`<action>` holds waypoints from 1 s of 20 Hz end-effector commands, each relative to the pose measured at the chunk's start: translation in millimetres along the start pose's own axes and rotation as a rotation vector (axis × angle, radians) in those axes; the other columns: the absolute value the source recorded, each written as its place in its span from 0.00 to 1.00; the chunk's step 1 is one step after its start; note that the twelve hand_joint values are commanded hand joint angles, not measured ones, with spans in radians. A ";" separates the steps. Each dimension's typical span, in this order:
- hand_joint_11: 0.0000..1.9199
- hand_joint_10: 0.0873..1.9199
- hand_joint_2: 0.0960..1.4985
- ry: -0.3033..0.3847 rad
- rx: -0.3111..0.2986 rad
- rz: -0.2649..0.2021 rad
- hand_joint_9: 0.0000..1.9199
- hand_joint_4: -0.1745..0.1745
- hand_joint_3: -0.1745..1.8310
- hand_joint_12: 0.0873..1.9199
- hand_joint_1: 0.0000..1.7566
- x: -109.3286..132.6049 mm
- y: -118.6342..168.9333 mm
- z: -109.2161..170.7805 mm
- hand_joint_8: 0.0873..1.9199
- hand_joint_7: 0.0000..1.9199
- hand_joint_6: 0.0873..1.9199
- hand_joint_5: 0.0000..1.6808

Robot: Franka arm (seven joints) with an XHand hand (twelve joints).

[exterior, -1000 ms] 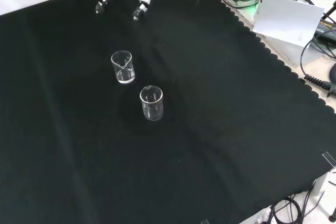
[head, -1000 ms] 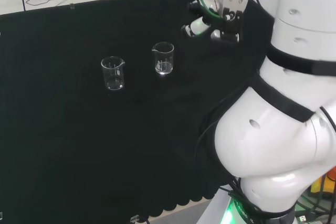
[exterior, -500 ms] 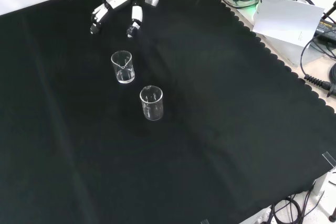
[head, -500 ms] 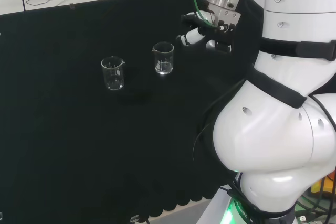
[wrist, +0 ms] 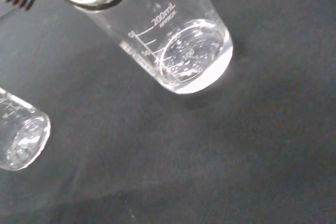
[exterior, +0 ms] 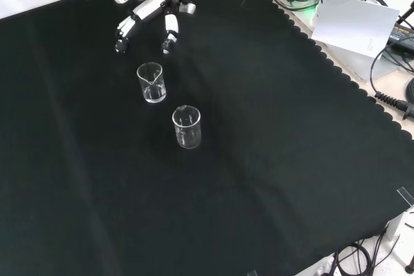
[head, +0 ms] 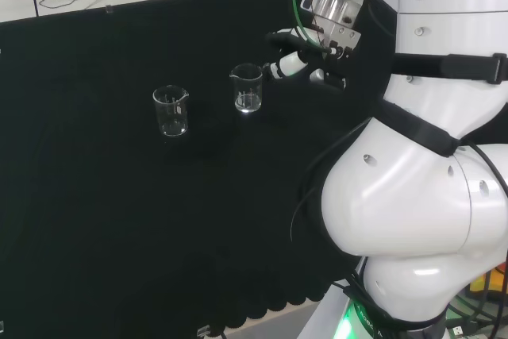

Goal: Pick up the beaker on the right.

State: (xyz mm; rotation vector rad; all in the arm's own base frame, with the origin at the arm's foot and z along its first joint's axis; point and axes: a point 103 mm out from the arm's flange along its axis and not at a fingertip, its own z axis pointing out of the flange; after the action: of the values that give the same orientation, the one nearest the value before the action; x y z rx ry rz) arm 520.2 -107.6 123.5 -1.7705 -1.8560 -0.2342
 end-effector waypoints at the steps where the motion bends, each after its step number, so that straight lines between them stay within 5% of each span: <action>1: 0.00 0.33 0.34 0.074 -0.002 -0.079 0.16 0.36 0.38 0.69 0.48 0.8 3.7 18.9 0.30 0.09 0.00 0.22; 12: 0.00 0.33 0.32 0.099 -0.091 -0.135 0.19 0.34 0.39 0.69 0.50 -3.7 11.3 33.3 0.31 0.12 0.00 0.28; 20: 0.00 0.31 0.31 0.139 -0.071 -0.155 0.21 0.34 0.41 0.71 0.52 -11.1 25.5 45.7 0.32 0.16 0.00 0.31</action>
State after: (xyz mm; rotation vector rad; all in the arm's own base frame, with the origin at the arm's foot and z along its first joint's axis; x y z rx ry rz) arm 526.8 -93.8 82.7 -1.6460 -1.9144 -0.4503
